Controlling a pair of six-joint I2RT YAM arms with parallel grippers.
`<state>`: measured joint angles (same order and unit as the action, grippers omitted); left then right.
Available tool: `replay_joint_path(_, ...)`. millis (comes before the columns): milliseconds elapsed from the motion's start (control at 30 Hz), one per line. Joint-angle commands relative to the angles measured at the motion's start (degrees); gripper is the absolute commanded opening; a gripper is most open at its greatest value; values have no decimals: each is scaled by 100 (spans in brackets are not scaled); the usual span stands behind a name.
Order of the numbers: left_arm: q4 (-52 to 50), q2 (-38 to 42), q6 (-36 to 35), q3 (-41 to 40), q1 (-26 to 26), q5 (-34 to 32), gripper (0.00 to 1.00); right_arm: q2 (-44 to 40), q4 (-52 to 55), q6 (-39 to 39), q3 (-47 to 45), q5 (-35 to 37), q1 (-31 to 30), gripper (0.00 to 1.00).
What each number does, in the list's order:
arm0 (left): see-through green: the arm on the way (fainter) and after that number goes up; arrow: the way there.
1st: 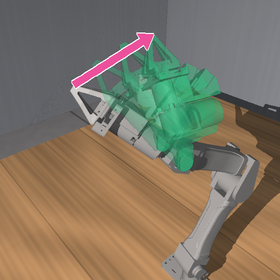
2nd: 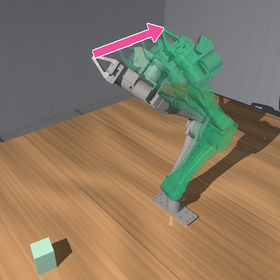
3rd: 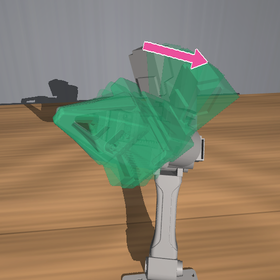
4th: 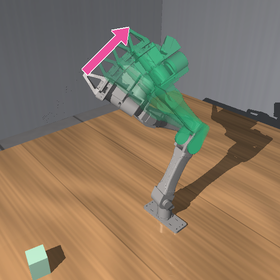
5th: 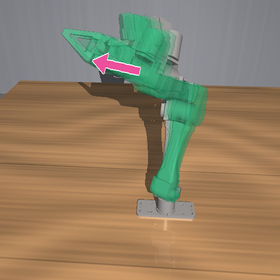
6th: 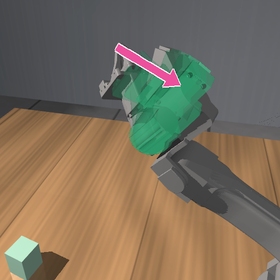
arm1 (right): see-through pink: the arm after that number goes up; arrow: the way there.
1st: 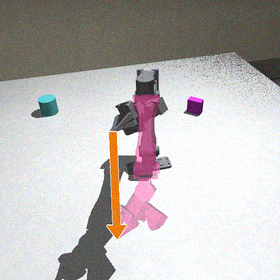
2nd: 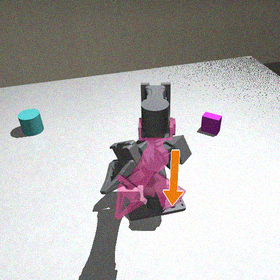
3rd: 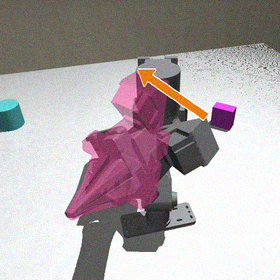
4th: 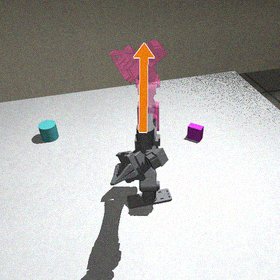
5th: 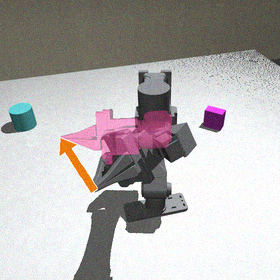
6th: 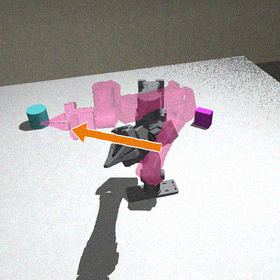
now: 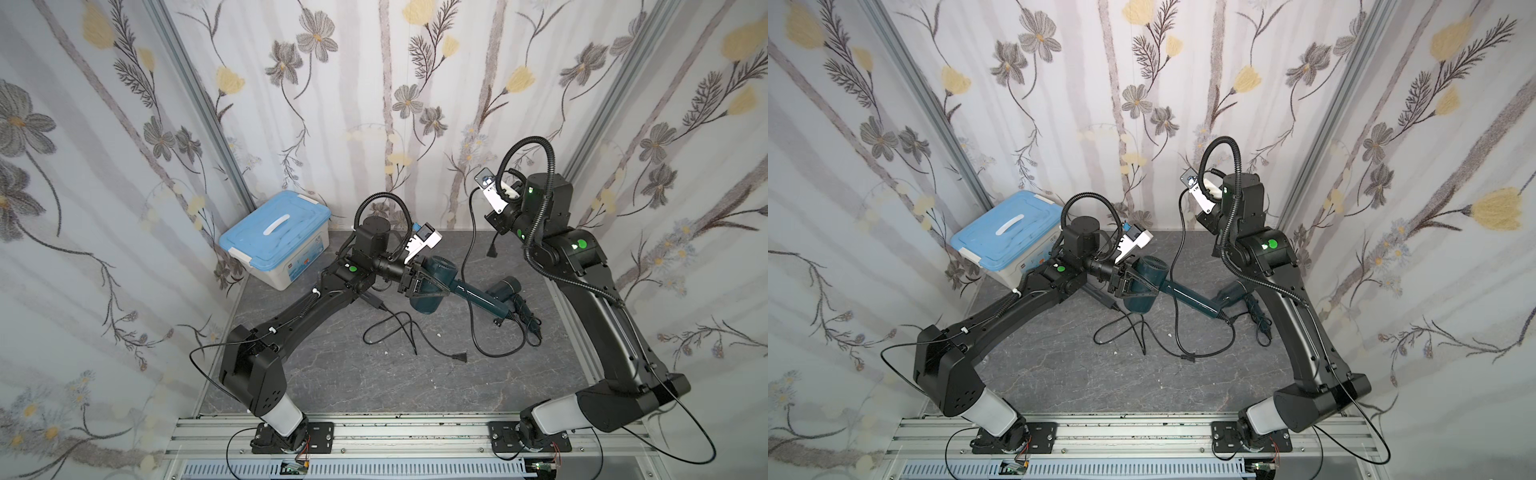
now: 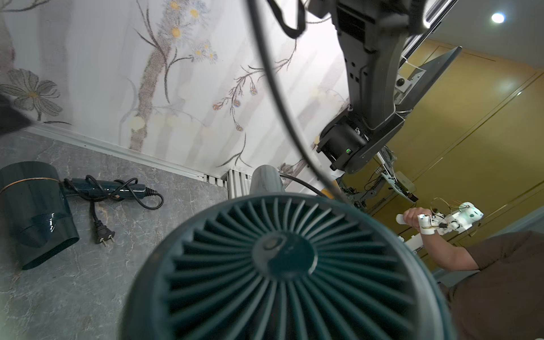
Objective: Wrap the cord around the hair dryer
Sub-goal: Wrap the power cord around the hair dryer.
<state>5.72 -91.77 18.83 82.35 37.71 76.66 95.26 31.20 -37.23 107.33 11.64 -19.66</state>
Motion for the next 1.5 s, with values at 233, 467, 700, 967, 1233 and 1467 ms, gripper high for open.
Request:
replay_joint_path(233,1544,520,517,53,-132,-87,0,1288,-117,1691,-176,-2628,753,0)
replay_joint_path(467,3131,370,1621,236,-431,-403,0,1271,-861,2420,-1155,-3468,785,0)
replay_joint_path(700,5363,-86,3346,133,-839,-1048,0,925,-1673,2958,-2249,-3907,823,0)
replay_joint_path(967,6191,-551,4034,334,-1151,-1965,0,263,-2661,3645,-3670,-4103,781,0)
replay_joint_path(1233,6146,-1203,4249,935,-1614,-2633,0,-638,-1901,2961,-4509,-2485,-180,0)
replay_joint_path(1467,5236,-1573,3722,1475,-1842,-2682,0,-1279,-446,2649,-4361,-646,-1470,0)
